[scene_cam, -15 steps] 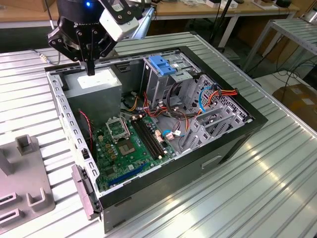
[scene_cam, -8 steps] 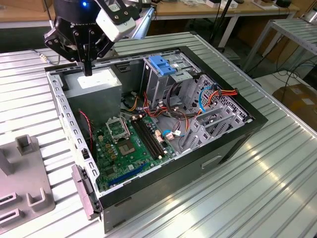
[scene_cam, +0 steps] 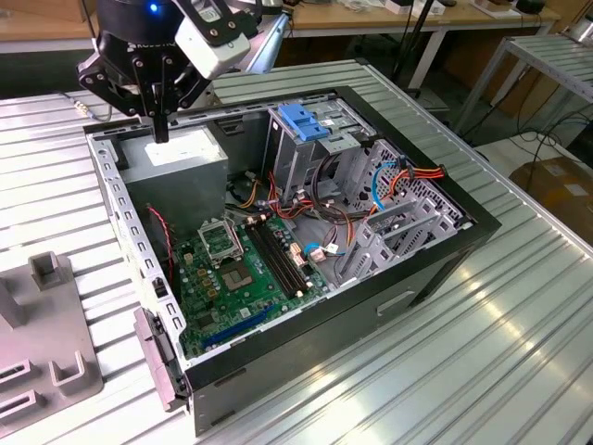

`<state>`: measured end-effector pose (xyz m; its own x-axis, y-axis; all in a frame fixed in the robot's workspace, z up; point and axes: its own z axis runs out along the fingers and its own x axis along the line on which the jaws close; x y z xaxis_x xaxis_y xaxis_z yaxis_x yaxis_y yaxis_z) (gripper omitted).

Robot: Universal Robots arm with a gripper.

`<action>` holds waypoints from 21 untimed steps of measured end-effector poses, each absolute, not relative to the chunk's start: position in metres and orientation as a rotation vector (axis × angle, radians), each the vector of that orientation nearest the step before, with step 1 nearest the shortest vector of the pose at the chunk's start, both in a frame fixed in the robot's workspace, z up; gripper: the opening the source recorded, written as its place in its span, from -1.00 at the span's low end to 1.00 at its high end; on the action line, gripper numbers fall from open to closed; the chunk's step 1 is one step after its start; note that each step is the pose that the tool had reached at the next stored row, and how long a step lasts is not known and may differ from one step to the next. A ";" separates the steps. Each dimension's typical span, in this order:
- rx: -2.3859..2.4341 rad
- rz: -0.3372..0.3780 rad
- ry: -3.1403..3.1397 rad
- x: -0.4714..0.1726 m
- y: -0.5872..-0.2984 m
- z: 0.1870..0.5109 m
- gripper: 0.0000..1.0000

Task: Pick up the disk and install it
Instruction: 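Reach for the disk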

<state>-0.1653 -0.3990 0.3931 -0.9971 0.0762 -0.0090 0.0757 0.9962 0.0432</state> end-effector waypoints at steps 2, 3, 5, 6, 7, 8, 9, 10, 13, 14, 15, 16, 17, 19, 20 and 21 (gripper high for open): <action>0.119 0.067 3.128 -0.166 -0.399 0.393 -0.80; 0.119 0.067 3.129 -0.166 -0.399 0.393 -0.80; 0.119 0.067 3.129 -0.167 -0.399 0.393 -0.80; 0.119 0.067 3.130 -0.167 -0.399 0.393 -0.80; 0.119 0.067 3.130 -0.168 -0.399 0.393 -0.80; 0.119 0.067 3.130 -0.169 -0.399 0.393 -0.80; 0.119 0.067 3.131 -0.169 -0.399 0.393 -0.80; 0.119 0.067 3.131 -0.170 -0.399 0.393 -0.80; 0.119 0.067 3.132 -0.173 -0.399 0.393 -0.80; 0.119 0.067 3.132 -0.174 -0.399 0.393 -0.80; 0.119 0.067 3.133 -0.175 -0.399 0.393 -0.80; 0.119 0.067 3.133 -0.176 -0.399 0.393 -0.80; 0.120 0.067 3.134 -0.177 -0.399 0.393 -0.80; 0.120 0.067 3.134 -0.178 -0.399 0.393 -0.80; 0.119 0.067 3.135 -0.179 -0.399 0.393 -0.80; 0.119 0.067 3.135 -0.179 -0.399 0.393 -0.80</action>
<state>-0.1794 -0.3989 0.3931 -0.9971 0.0762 -0.0020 0.0760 0.9962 0.0427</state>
